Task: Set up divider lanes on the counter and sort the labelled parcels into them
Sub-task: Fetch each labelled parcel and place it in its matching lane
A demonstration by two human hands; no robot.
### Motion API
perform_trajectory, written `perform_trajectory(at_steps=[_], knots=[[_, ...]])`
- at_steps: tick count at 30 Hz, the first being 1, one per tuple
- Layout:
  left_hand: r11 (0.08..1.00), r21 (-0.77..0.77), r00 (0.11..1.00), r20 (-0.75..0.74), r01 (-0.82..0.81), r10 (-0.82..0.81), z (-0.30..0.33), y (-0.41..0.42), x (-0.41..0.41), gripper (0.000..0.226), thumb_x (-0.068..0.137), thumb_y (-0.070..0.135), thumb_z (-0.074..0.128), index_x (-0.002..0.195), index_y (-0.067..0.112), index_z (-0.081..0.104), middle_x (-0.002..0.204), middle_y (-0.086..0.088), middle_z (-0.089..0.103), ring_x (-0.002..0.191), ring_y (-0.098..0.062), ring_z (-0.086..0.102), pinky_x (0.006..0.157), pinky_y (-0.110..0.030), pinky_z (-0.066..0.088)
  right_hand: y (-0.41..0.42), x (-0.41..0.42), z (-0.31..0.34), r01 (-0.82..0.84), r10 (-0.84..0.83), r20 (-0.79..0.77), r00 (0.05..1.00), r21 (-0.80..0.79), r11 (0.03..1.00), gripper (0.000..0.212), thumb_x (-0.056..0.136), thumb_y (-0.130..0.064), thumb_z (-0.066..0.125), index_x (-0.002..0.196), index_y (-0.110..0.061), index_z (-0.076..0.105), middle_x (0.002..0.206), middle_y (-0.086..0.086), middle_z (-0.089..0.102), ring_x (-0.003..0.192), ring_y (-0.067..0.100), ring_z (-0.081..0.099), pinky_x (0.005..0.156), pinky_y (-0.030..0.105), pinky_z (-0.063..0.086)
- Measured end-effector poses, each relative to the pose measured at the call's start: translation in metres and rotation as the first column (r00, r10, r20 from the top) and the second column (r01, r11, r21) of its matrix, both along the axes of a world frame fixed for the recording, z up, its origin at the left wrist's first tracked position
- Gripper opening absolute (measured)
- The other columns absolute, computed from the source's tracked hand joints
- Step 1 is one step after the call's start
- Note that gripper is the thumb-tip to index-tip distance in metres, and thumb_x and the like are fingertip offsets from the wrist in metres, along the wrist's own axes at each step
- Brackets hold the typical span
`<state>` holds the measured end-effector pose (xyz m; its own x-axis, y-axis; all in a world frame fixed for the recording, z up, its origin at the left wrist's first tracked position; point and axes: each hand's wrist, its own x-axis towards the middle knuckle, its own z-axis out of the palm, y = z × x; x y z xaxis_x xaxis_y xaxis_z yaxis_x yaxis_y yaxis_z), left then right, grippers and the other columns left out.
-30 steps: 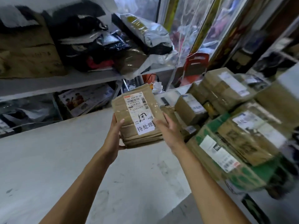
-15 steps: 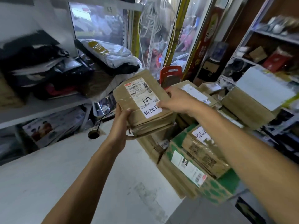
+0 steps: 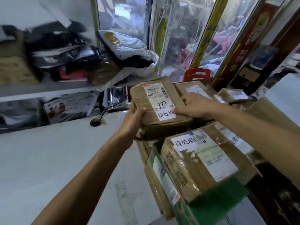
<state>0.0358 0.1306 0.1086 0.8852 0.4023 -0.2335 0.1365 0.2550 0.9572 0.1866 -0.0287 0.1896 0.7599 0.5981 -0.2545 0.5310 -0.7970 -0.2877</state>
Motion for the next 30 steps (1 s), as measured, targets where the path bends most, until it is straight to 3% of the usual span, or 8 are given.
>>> perform_trajectory(at_steps=[3,6,10,15,19,23,27,30], knots=[[0.998,0.038,0.998,-0.033,-0.052,0.053,-0.004,-0.017,0.007,0.041,0.109,0.03,0.041,0.146,0.047,0.035,0.107,0.018,0.058,0.093,-0.007,0.06,0.077,-0.036,0.055,-0.013,0.016,-0.005,-0.072,0.072,-0.016,0.997,0.008,0.997,0.046,0.087,-0.061,0.069,0.1,-0.017,0.066,0.1,0.001,0.064,0.087,0.012,0.057,0.067,0.033,0.039],[0.995,0.043,0.99,-0.113,-0.086,0.09,-0.009,-0.026,0.011,0.046,0.108,0.039,0.041,0.15,0.054,0.028,0.118,0.01,0.057,0.1,-0.014,0.06,0.089,-0.052,0.055,-0.018,0.019,-0.01,-0.113,0.113,-0.05,0.992,0.0,0.994,0.042,0.09,-0.057,0.067,0.102,-0.017,0.067,0.102,0.001,0.066,0.088,0.012,0.058,0.069,0.031,0.043],[0.995,0.056,0.971,-0.22,-0.08,0.091,-0.012,-0.035,0.011,0.047,0.107,0.047,0.038,0.149,0.061,0.022,0.134,0.005,0.049,0.118,-0.031,0.053,0.089,-0.07,0.052,-0.015,0.018,-0.017,-0.182,0.18,-0.05,0.982,-0.033,0.983,0.036,0.095,-0.046,0.063,0.098,-0.011,0.071,0.103,0.008,0.07,0.092,0.021,0.064,0.082,0.036,0.052],[0.992,0.073,0.961,-0.248,-0.106,0.121,-0.01,-0.035,0.009,0.044,0.107,0.044,0.04,0.147,0.06,0.029,0.135,0.002,0.051,0.115,-0.032,0.057,0.087,-0.068,0.054,-0.014,0.019,-0.015,-0.192,0.191,-0.064,0.98,-0.014,0.981,0.028,0.094,-0.04,0.066,0.081,-0.016,0.062,0.085,-0.002,0.065,0.08,0.01,0.059,0.066,0.024,0.045],[0.98,0.087,0.955,-0.224,-0.178,0.194,0.004,-0.032,0.006,0.042,0.107,0.042,0.04,0.147,0.052,0.036,0.119,0.005,0.057,0.108,-0.027,0.058,0.094,-0.067,0.051,-0.014,0.02,-0.005,-0.187,0.194,-0.063,0.979,0.105,0.977,0.029,0.093,-0.04,0.067,0.081,-0.015,0.068,0.082,0.001,0.067,0.081,0.016,0.064,0.064,0.028,0.046],[0.966,0.128,0.952,-0.183,-0.225,0.246,0.032,-0.03,-0.004,0.037,0.105,0.049,0.041,0.141,0.041,0.047,0.134,-0.005,0.058,0.118,-0.035,0.058,0.09,-0.064,0.054,-0.009,0.018,0.017,-0.223,0.22,0.041,0.975,0.255,0.941,0.035,0.092,-0.045,0.069,0.083,-0.01,0.07,0.078,0.004,0.066,0.073,0.022,0.062,0.054,0.029,0.037],[0.948,0.192,0.958,-0.086,-0.255,0.275,0.072,-0.034,-0.021,0.045,0.104,0.058,0.039,0.143,0.038,0.048,0.132,-0.007,0.062,0.112,-0.034,0.064,0.074,-0.052,0.061,-0.017,0.004,0.053,-0.26,0.223,0.135,0.966,0.463,0.847,0.035,0.092,-0.054,0.067,0.073,-0.025,0.067,0.062,-0.01,0.061,0.053,0.004,0.055,0.049,0.018,0.036],[0.93,0.223,0.953,-0.021,-0.291,0.303,0.107,-0.047,-0.039,0.047,0.102,0.062,0.038,0.141,0.039,0.051,0.122,-0.006,0.068,0.106,-0.031,0.068,0.066,-0.044,0.061,-0.032,-0.013,0.075,-0.255,0.231,0.125,0.965,0.665,0.702,0.044,0.091,-0.061,0.063,0.09,-0.02,0.079,0.077,0.003,0.075,0.07,0.021,0.069,0.066,0.037,0.054]])
